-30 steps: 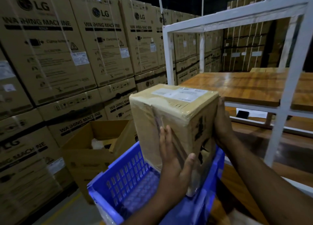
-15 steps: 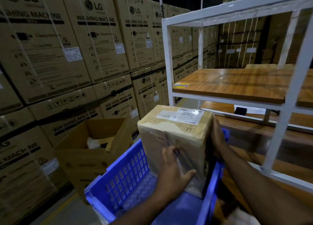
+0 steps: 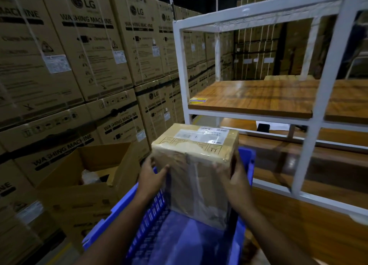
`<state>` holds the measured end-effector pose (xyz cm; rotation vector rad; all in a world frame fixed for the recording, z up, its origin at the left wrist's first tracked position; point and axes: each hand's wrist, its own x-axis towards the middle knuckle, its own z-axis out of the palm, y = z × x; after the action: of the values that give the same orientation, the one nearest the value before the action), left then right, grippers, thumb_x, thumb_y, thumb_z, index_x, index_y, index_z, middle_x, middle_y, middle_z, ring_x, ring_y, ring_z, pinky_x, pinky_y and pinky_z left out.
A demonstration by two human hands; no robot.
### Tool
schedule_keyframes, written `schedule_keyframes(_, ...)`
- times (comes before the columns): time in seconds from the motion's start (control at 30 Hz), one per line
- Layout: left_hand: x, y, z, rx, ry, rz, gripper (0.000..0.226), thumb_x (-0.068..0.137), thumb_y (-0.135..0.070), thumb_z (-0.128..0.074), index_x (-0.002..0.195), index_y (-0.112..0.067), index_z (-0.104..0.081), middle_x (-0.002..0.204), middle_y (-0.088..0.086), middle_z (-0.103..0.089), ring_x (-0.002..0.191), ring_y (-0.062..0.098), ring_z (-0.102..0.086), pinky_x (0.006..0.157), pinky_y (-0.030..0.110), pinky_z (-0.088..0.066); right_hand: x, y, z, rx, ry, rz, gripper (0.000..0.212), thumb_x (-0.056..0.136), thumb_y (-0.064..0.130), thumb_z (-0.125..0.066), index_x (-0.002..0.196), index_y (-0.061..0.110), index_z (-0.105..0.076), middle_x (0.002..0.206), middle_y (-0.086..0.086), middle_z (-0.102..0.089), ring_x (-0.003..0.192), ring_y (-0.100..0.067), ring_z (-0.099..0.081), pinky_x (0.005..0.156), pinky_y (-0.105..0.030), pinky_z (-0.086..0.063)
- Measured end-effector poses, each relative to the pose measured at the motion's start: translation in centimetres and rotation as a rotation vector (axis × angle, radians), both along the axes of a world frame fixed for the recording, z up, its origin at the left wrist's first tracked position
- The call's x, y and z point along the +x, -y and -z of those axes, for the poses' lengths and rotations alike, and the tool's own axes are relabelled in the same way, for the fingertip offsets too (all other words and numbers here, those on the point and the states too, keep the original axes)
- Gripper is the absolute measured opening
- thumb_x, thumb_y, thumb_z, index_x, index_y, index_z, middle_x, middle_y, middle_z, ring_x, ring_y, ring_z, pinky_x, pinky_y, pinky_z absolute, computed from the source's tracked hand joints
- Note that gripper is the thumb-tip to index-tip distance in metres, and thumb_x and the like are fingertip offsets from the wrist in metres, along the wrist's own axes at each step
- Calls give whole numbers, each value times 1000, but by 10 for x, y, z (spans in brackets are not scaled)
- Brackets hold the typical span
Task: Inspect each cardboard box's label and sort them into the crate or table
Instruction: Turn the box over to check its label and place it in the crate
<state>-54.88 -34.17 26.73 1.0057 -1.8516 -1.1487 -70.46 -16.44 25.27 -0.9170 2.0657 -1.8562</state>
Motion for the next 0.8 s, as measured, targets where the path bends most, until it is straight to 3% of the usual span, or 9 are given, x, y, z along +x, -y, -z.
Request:
schedule_keyframes(0.1,-6,3,8,36,27,79,78,87,-22,-75,152,-23,-31,151,3,-46,134,24,-48,106,50,-46,-11,9,16,168,-154,29,107,60,74,-70,148,39,-21,148,7,-44,134,-16,-46,105,-48,-45)
schedule_keyframes(0.27,-25,12,7,16,9,93,82,84,-18,-79,150,-23,-31,150,3,-46,137,26,-46,108,54,-44,-21,13,19,287,-300,94,116,71,43,-80,153,35,1,158,1,-30,140,-22,-38,105,-51,-44)
schedule_keyframes(0.43,-51,19,8,18,-3,141,85,83,-18,-81,151,-26,-30,152,3,-44,139,25,-43,108,53,-44,-38,13,21,311,-353,148,115,75,29,-81,155,27,3,158,-2,-29,135,-22,-43,101,-43,-48)
schedule_keyframes(0.57,-67,19,13,46,-14,128,88,83,-15,-80,153,-21,-27,154,4,-39,141,24,-38,111,48,-42,-49,12,21,323,-315,165,109,79,25,-78,155,32,1,152,0,-38,114,-15,-54,85,-35,-52)
schedule_keyframes(0.8,-58,18,20,-5,15,106,89,83,-18,-80,153,-23,-26,157,3,-33,143,24,-36,110,47,-42,-45,10,18,301,-354,208,114,74,26,-82,152,36,-1,158,0,-27,135,-22,-43,97,-43,-50)
